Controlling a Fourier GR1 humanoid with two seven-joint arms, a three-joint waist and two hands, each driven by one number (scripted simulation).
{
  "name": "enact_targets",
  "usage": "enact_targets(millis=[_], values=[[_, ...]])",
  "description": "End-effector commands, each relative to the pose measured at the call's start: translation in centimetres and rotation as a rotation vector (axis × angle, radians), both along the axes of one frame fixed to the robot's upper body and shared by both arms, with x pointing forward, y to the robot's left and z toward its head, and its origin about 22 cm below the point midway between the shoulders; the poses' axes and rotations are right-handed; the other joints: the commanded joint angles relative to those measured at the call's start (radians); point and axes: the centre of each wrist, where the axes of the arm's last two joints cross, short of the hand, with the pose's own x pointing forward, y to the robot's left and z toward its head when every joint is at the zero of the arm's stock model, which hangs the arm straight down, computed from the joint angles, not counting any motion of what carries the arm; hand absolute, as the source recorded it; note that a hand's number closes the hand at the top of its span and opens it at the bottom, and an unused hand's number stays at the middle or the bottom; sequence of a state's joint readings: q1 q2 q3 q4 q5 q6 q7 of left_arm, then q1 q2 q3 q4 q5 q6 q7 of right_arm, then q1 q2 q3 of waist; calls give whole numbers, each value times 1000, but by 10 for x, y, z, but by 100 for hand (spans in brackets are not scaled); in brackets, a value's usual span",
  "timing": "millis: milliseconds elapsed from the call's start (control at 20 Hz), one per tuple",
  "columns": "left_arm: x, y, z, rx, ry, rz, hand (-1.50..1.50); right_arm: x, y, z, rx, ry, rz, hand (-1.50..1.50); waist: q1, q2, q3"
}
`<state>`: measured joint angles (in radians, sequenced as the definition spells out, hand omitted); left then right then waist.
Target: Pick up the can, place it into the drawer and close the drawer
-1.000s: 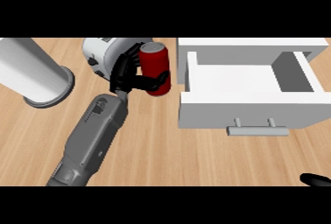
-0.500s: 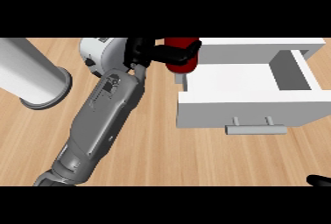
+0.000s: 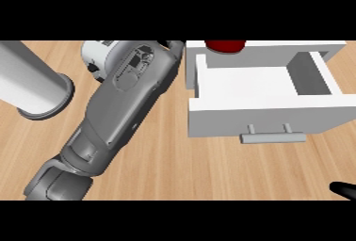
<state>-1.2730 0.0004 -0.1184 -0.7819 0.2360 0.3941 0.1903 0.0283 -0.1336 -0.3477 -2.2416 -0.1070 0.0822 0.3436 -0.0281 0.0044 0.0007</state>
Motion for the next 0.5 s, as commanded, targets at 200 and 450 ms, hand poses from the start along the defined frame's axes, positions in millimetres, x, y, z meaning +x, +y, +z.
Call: enact_targets(millis=[200, 450], values=[[3, -36, 45, 70, 2, 9, 150, 9, 4, -7, 10, -19, 18, -150, -17, 4, 1], [4, -45, 42, 79, 31, 40, 150, 6, 0, 3, -14, -7, 36, -150, -43, 6, 2]])
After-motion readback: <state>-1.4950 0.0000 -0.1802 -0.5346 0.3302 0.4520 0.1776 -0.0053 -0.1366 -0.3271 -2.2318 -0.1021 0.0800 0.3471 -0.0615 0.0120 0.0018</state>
